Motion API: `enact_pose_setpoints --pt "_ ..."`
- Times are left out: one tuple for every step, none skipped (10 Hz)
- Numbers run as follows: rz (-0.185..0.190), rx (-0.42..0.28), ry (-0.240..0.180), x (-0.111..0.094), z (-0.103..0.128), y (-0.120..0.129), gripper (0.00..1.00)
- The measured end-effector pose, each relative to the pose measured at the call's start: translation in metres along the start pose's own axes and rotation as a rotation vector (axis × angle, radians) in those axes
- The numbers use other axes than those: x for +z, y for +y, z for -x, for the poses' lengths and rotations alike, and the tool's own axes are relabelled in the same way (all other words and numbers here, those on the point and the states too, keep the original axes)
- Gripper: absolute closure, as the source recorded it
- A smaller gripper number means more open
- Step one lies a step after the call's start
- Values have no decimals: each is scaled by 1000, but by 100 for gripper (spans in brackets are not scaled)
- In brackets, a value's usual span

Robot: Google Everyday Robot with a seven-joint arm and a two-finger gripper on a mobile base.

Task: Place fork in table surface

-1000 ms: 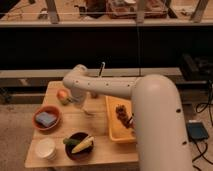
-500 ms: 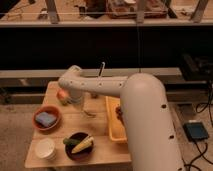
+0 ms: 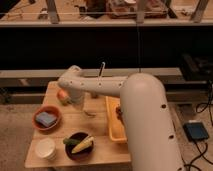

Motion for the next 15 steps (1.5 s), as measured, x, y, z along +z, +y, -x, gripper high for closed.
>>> enact_pose_setpoints --pt "0 0 0 0 0 0 80" --pt "0 0 0 0 0 0 80" --pt "0 -1 0 0 0 0 80" --pt "-1 -1 1 0 0 0 80" --pt "-1 -1 1 0 0 0 78" --pt "-1 -1 1 0 0 0 70" --pt "-1 -1 1 0 0 0 59" --pt "-1 -1 1 0 0 0 50" --pt "-1 -1 1 0 0 0 40" --pt "-1 -1 1 0 0 0 28" --pt "-1 -1 1 0 0 0 22" --pt "-1 -1 1 0 0 0 20" --pt "-1 -1 2 0 0 0 20" --pt "-1 -1 2 0 0 0 20" --pt "-1 -1 2 0 0 0 20"
